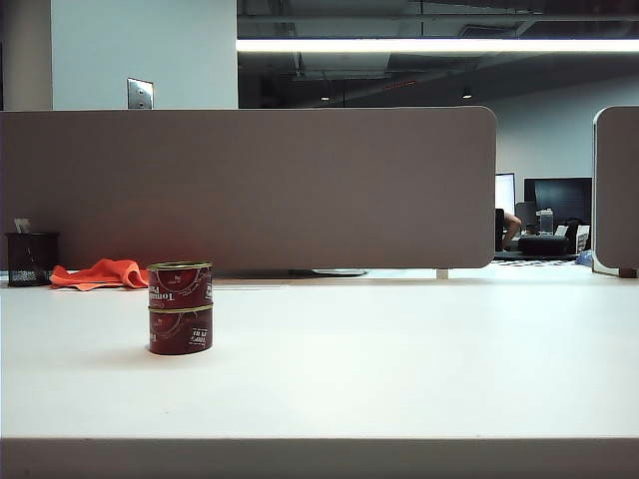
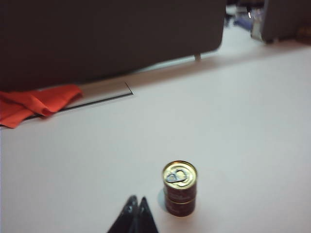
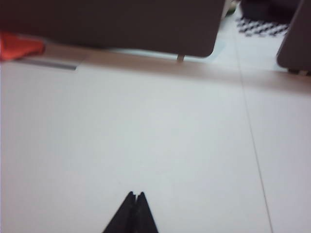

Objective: Stack a can of tomatoes on the right onto the can of tomatoes on the left.

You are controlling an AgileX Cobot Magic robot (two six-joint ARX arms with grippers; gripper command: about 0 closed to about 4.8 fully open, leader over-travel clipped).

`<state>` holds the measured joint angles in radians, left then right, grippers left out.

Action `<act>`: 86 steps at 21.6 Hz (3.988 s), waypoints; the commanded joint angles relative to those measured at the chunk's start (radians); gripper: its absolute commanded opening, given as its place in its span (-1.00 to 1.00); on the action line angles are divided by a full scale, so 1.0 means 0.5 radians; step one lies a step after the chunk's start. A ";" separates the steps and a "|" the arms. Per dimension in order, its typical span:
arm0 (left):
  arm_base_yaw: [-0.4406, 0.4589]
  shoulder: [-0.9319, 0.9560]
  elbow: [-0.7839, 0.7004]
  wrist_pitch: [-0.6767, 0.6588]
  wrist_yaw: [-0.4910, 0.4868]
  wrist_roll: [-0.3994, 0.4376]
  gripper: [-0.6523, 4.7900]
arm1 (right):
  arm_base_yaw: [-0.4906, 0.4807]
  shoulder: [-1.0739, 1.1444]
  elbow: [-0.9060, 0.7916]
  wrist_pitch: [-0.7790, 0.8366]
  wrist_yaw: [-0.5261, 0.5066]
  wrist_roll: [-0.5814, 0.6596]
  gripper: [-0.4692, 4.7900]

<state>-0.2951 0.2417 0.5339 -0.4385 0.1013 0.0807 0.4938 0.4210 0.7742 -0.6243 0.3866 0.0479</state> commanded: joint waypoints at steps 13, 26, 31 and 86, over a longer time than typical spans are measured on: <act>0.004 -0.095 -0.852 0.756 -0.233 -0.198 -0.78 | -0.007 -0.627 -1.338 1.080 -0.085 -0.120 -0.84; 0.004 -0.175 -0.879 0.758 -0.254 -0.134 -0.78 | -0.007 -0.632 -1.460 1.148 -0.315 -0.253 -0.84; 0.005 -0.340 -0.960 0.711 -0.308 -0.150 -0.78 | -0.007 -0.644 -1.523 1.189 -0.315 -0.253 -0.84; 0.005 -0.478 -1.051 0.609 -0.336 -0.154 -0.78 | -0.560 -0.845 -1.546 1.196 -0.321 -0.249 -0.84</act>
<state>-0.2947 0.0025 0.0029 -0.1463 -0.0708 0.0029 0.2222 0.0010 0.0071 -0.0433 0.2264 -0.0776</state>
